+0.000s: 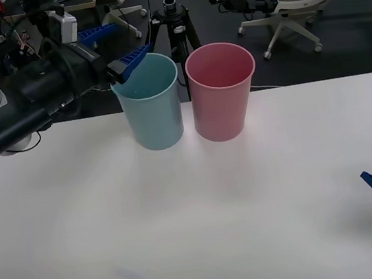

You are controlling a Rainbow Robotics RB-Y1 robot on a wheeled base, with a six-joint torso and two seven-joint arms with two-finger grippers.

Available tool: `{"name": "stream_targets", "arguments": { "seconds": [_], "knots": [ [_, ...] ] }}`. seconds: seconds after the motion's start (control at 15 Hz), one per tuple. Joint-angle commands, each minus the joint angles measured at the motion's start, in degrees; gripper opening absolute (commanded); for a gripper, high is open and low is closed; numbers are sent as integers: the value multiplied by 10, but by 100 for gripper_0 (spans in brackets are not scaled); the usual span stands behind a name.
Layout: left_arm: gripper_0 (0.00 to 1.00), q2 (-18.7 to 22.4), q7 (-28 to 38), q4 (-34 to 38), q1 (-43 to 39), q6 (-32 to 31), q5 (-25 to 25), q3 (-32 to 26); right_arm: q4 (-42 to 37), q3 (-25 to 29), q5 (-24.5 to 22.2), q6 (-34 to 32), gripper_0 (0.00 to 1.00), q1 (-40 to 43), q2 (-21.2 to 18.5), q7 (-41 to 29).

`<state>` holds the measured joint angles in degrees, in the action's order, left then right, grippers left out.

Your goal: Grasp the object on the table and drop it into the matching bin: aluminum can to the light blue bin, PET bottle to the pink bin.

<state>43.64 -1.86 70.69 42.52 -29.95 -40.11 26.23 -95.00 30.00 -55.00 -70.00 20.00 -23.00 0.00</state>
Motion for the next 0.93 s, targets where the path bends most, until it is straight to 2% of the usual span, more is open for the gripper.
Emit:
{"name": "stream_targets", "arguments": {
  "seconds": [0.07,0.2,0.4,0.67,0.8,0.93],
  "knots": [
    [100,75,-5,76,-58,1,58,0,0,0,0,0,100,0,0,0],
    [100,122,-16,128,-110,-3,96,-16,0,0,0,0,100,0,0,0],
    [100,145,-28,170,-198,-43,93,-94,0,0,0,0,100,0,0,0],
    [100,137,-38,211,-298,-69,93,-163,0,0,0,0,100,0,0,0],
    [100,111,-39,239,-359,-74,67,-207,0,0,0,0,100,0,0,0],
    [100,70,-31,272,-424,-80,17,-257,0,0,0,0,100,0,0,0]
  ]
}}
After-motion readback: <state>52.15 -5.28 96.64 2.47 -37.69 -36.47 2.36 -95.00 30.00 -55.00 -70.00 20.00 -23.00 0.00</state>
